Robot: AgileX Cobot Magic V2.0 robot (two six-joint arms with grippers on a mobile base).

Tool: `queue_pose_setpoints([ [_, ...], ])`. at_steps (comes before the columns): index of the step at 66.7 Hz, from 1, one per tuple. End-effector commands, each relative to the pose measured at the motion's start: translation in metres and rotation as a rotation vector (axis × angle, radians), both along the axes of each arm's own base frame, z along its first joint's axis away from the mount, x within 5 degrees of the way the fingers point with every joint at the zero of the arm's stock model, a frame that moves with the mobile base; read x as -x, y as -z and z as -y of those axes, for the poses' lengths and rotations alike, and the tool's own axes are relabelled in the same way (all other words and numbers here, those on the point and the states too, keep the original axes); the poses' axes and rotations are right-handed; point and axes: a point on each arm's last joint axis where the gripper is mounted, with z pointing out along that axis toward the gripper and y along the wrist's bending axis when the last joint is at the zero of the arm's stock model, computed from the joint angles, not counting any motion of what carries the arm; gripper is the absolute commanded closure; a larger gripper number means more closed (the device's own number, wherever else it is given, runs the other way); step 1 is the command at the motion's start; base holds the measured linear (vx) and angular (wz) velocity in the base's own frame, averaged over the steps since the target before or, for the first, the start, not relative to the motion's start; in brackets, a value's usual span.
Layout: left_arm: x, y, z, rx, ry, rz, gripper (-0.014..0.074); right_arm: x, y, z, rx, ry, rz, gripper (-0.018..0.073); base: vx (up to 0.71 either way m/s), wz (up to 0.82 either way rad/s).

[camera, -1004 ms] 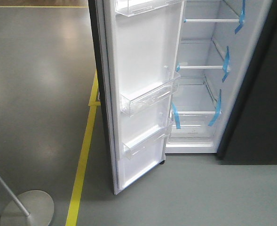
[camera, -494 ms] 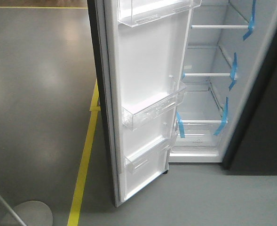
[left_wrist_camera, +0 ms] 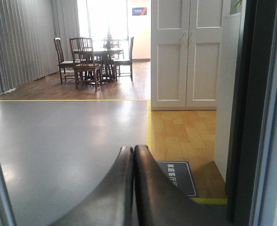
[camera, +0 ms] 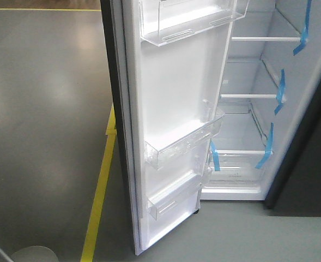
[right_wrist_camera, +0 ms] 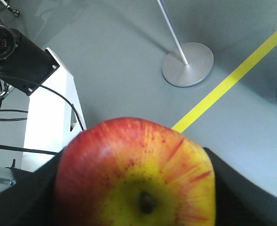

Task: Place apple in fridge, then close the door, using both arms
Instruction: 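Approach the open refrigerator door and stop before its bins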

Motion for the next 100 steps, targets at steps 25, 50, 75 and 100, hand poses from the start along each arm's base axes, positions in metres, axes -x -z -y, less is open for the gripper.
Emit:
queue_pose_setpoints([
  [25,0.0028,-0.0135,0.0008,-0.001,0.010,0.109,0.0603,-0.0018,-0.0118,-0.0037,-0.069,0.000,0.024,0.0429,0.10,-0.02],
  [50,0.0028,-0.0135,0.0008,-0.001,0.010,0.109,0.0603,-0.0018,-0.0118,-0.0037,-0.069,0.000,0.024,0.0429,0.08,-0.03],
  [75,0.0028,-0.0135,0.0008,-0.001,0.010,0.109,0.0603,-0.0018,-0.0118,-0.0037,-0.069,0.000,0.024,0.0429,0.07,-0.01],
  [100,0.0028,-0.0135,0.0008,-0.001,0.010,0.109,0.0603,-0.0018,-0.0118,-0.0037,-0.069,0.000,0.024,0.0429,0.07,0.00],
])
